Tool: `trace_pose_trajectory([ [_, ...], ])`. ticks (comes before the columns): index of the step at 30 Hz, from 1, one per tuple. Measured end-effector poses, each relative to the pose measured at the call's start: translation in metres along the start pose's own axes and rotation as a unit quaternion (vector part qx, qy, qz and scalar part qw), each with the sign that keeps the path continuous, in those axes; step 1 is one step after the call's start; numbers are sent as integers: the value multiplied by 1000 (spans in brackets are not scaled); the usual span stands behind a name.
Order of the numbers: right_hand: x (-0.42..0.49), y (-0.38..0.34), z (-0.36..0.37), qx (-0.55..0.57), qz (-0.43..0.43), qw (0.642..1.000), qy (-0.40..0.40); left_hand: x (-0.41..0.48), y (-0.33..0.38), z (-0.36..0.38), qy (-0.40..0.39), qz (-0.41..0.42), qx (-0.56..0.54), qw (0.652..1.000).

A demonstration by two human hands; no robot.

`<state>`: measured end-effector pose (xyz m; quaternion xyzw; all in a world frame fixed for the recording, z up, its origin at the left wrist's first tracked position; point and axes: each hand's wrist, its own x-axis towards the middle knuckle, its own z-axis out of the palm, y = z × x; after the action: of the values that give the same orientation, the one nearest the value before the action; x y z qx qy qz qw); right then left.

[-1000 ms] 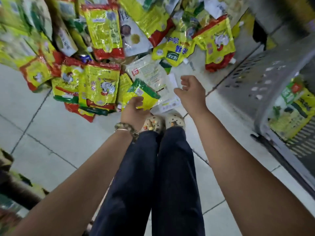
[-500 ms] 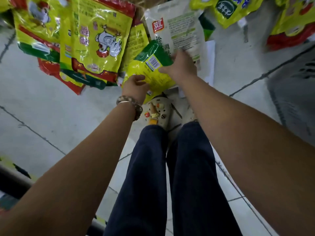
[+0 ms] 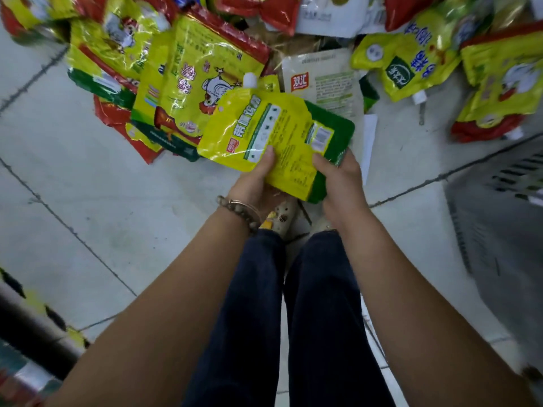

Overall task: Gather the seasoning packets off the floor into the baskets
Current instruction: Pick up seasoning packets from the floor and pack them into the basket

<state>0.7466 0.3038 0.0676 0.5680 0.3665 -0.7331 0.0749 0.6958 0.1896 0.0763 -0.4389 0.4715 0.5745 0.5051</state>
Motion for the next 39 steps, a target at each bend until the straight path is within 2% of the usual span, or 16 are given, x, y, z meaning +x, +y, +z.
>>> trace_pose_trajectory([
  [2,-10,8,17,19,23,999,-26,8,6,-5,17,80,-151,985],
  [4,-6,11,34,-14,31,998,-43,17,12,-19,65,102,-212,970],
  [6,10,5,51,-119,-15,993,-24,23,18,-35,130,105,-231,958],
  [8,29,-12,72,-287,-112,951,0,29,21,-54,187,111,-245,945],
  [12,62,-48,137,-619,-340,699,-113,38,15,-88,231,112,-278,926],
  [15,81,-54,195,-735,-362,517,-247,39,4,-101,257,85,-284,920],
  [19,99,-37,240,-839,-367,280,-287,42,-8,-109,254,67,-300,917],
  [21,102,-32,248,-868,-360,212,-269,44,-9,-108,246,70,-316,913],
  [24,94,-32,253,-884,-368,187,-220,47,-9,-108,224,79,-343,909],
  [26,91,-38,249,-889,-350,202,-216,44,-8,-107,224,77,-343,909],
  [30,97,-55,216,-870,-299,327,-214,37,-1,-106,221,88,-323,916],
  [32,103,-65,192,-830,-292,437,-189,30,6,-104,217,108,-301,922],
  [35,96,-75,142,-671,-237,689,-141,8,22,-96,182,145,-265,936],
  [36,86,-78,124,-606,-225,755,-110,-1,28,-93,159,154,-248,943],
  [37,71,-81,107,-545,-216,806,-82,-12,35,-88,140,165,-222,951],
  [39,35,-90,77,-452,-214,865,-36,-38,48,-77,105,184,-157,965],
])
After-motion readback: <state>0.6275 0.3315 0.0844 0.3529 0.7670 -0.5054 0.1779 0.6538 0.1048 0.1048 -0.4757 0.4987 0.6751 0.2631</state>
